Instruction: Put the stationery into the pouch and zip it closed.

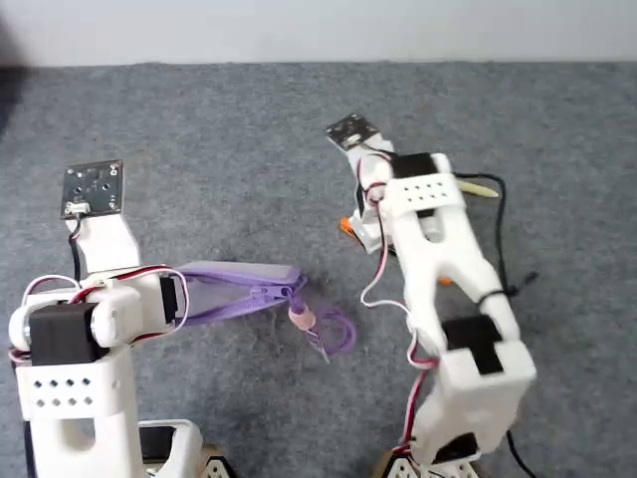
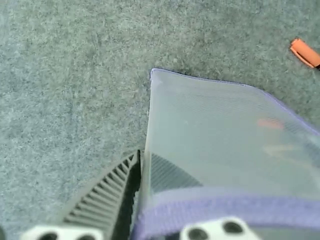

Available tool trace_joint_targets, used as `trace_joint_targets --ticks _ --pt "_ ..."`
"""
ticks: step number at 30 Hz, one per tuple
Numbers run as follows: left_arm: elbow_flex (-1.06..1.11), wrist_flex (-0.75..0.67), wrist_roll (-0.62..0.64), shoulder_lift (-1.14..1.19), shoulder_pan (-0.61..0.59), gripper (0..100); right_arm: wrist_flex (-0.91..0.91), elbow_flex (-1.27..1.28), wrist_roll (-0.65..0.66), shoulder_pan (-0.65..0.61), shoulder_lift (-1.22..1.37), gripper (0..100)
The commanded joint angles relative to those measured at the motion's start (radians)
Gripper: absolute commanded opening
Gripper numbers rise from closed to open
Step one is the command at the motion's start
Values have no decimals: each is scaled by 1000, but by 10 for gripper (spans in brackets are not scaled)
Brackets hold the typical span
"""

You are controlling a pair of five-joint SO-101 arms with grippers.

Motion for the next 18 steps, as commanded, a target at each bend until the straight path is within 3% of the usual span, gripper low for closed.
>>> trace_joint_targets --ticks 1,10,16,18 --pt "5 -6 18 20 -6 13 -4 -141 15 -25 94 157" --pt "5 -6 18 18 -8 13 10 -457 25 -24 406 154" --pt "7 -6 20 20 -8 13 93 -575 118 -39 522 151" --pt "7 -6 20 20 -6 13 127 -605 120 -47 544 102"
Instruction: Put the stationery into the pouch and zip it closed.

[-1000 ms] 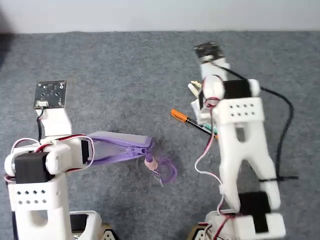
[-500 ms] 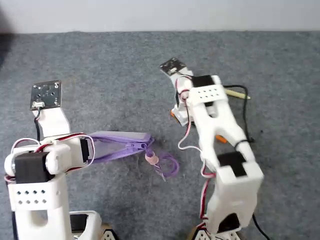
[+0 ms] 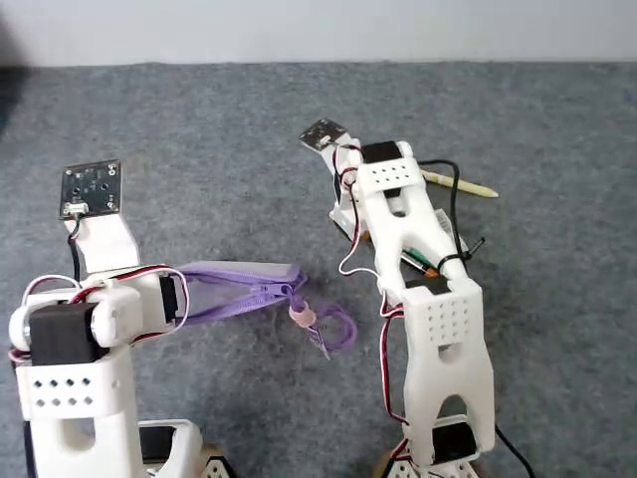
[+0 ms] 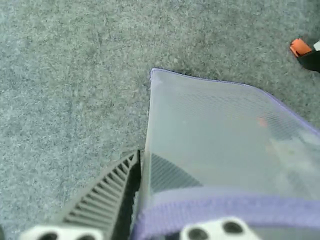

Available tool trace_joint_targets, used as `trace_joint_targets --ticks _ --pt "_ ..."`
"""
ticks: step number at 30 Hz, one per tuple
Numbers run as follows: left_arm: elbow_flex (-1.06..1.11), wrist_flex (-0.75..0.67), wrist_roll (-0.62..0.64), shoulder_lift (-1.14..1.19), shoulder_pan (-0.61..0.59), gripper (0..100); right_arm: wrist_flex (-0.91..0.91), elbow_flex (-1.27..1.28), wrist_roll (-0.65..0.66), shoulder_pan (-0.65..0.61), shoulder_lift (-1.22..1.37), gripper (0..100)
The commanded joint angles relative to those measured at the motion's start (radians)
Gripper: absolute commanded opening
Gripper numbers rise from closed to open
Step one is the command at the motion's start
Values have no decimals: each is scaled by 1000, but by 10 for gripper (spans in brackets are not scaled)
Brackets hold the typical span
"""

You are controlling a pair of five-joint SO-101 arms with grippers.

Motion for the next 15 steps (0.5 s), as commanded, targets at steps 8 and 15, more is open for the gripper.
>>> trace_joint_targets --ticks 8,15 --pt "7 -8 11 21 -6 13 168 -172 14 -16 21 10" --pt "13 -11 11 23 -6 13 423 -417 11 -22 -16 8"
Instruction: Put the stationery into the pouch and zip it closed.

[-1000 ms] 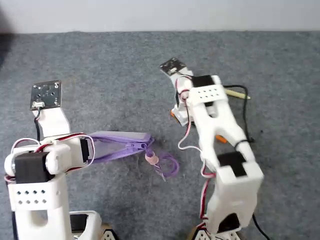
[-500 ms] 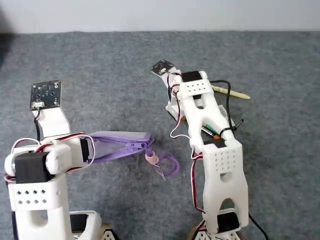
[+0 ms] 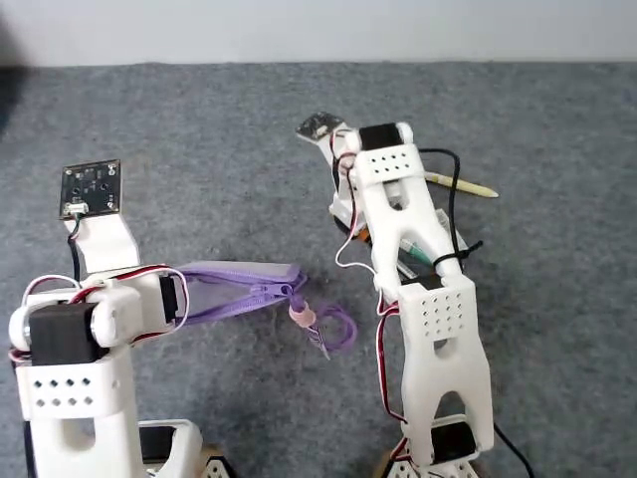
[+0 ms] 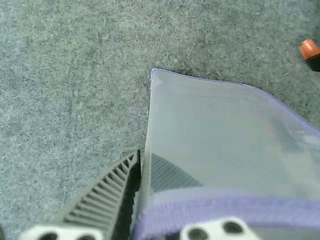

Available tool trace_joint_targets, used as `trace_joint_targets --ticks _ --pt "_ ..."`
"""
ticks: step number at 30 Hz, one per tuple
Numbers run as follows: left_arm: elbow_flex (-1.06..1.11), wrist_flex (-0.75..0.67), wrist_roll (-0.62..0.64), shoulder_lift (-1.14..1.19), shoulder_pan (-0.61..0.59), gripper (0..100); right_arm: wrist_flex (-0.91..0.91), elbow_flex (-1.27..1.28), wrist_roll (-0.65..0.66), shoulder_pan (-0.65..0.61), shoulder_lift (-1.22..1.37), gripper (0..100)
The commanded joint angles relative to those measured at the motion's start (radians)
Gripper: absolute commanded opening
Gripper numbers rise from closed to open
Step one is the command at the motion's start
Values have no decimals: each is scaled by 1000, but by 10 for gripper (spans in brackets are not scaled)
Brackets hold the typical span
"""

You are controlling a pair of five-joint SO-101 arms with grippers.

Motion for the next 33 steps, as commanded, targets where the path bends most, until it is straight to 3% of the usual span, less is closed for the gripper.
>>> trace_joint_targets --ticks 1,9,15,20,27,33 --pt "22 -11 11 21 -6 13 108 -143 -2 -13 -64 8" --pt "38 -12 11 18 -6 13 108 15 -144 -24 -331 8" --pt "36 -12 11 25 -6 13 104 249 -345 -76 -661 8" --pt "28 -12 11 25 -3 13 59 256 -434 -176 -906 8" --pt "-16 -6 72 26 107 13 -35 256 -575 -343 -1150 8" --pt "-50 -12 81 29 144 12 -180 256 -615 -427 -1276 8"
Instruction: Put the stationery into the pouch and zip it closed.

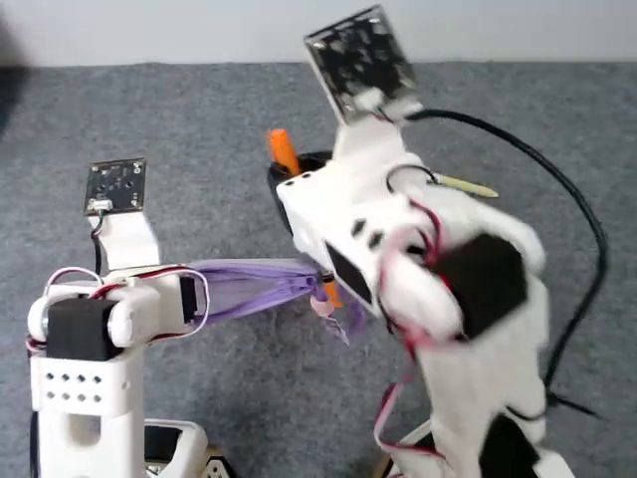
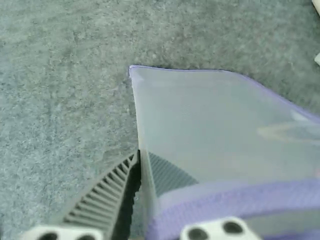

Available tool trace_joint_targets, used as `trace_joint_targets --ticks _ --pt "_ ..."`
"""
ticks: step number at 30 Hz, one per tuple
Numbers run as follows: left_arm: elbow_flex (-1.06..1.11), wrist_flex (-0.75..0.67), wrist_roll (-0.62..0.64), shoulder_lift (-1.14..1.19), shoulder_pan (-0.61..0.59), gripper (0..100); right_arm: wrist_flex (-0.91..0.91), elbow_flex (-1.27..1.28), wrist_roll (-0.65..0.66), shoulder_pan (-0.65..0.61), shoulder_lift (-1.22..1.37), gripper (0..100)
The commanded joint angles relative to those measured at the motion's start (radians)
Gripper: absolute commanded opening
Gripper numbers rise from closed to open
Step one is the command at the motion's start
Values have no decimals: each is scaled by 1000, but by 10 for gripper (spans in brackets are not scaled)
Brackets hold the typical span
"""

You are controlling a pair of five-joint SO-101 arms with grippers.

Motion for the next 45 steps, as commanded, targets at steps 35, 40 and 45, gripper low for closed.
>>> trace_joint_targets --ticks 35,40,45 --pt "-317 15 66 350 14 12 -1036 974 117 -110 -513 8" --pt "-317 15 66 354 14 12 -1127 988 118 -110 -487 8" --pt "-317 15 66 356 14 12 -1158 990 118 -110 -481 8"
